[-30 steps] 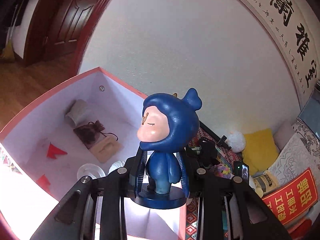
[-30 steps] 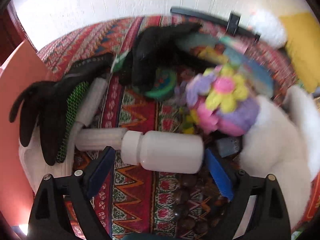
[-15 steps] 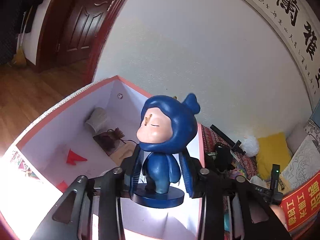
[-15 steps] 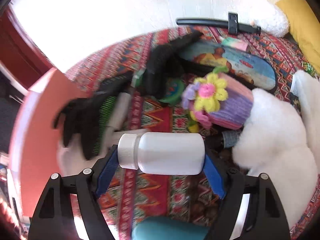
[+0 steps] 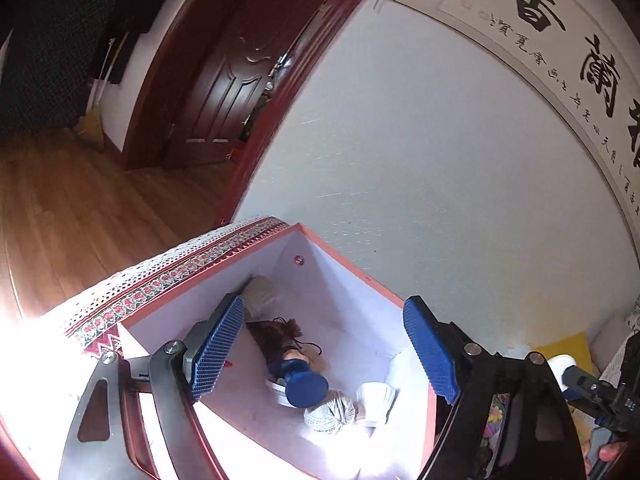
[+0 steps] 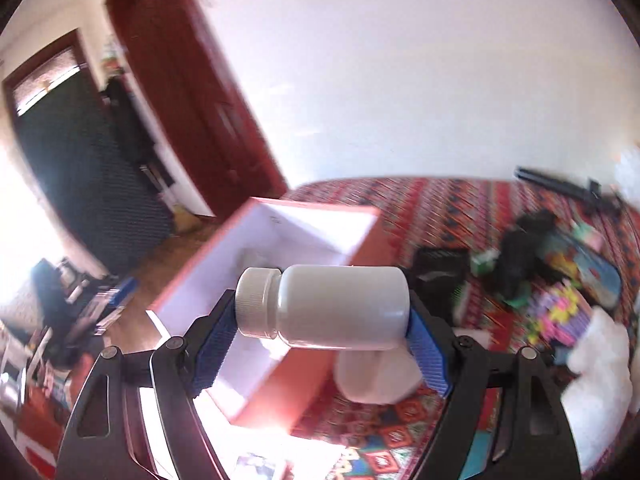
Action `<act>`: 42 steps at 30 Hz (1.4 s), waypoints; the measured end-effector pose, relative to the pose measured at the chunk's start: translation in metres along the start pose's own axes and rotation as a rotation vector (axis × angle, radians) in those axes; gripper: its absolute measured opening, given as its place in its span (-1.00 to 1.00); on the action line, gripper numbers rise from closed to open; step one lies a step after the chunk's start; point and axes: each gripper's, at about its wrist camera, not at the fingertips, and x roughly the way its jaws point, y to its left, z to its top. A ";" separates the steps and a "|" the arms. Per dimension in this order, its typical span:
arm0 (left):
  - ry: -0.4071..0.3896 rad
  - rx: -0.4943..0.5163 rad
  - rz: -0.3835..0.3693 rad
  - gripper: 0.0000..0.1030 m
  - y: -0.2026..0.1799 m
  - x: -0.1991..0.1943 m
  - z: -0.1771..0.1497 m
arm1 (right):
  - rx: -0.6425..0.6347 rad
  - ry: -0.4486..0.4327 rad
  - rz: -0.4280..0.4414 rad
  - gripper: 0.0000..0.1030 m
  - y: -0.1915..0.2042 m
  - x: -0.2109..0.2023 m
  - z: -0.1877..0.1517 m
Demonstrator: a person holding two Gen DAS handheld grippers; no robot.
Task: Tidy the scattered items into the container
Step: 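Lower the white bottle into the box and open the right tool, then grasp the clear plastic tube with the right tool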
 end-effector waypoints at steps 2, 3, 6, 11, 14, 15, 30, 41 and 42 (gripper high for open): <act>0.002 -0.034 0.023 0.60 0.009 0.001 0.001 | -0.038 -0.018 0.039 0.54 0.025 0.003 0.008; -0.001 -0.048 0.036 0.60 0.013 0.001 0.001 | -0.050 -0.022 0.059 0.55 0.036 0.006 0.013; -0.015 -0.086 0.068 0.60 0.023 -0.001 0.002 | -0.081 -0.010 0.142 0.62 0.066 0.019 0.023; -0.025 -0.110 0.092 0.60 0.032 -0.003 0.002 | -0.165 -0.034 0.200 0.63 0.098 0.015 0.028; -0.017 -0.119 0.095 0.60 0.037 -0.001 0.002 | -0.158 -0.051 0.147 0.63 0.081 0.008 0.025; -0.016 -0.124 0.097 0.60 0.039 -0.001 0.002 | -0.140 -0.048 0.118 0.63 0.069 0.008 0.024; -0.021 -0.103 0.095 0.60 0.032 0.000 -0.003 | 0.565 0.199 -0.068 0.23 -0.176 0.067 -0.065; -0.025 0.025 0.107 0.60 -0.010 0.012 -0.013 | 0.998 0.189 -0.003 0.11 -0.253 0.123 -0.120; -0.026 0.041 0.107 0.60 -0.014 0.014 -0.014 | 1.016 0.172 -0.002 0.11 -0.256 0.128 -0.120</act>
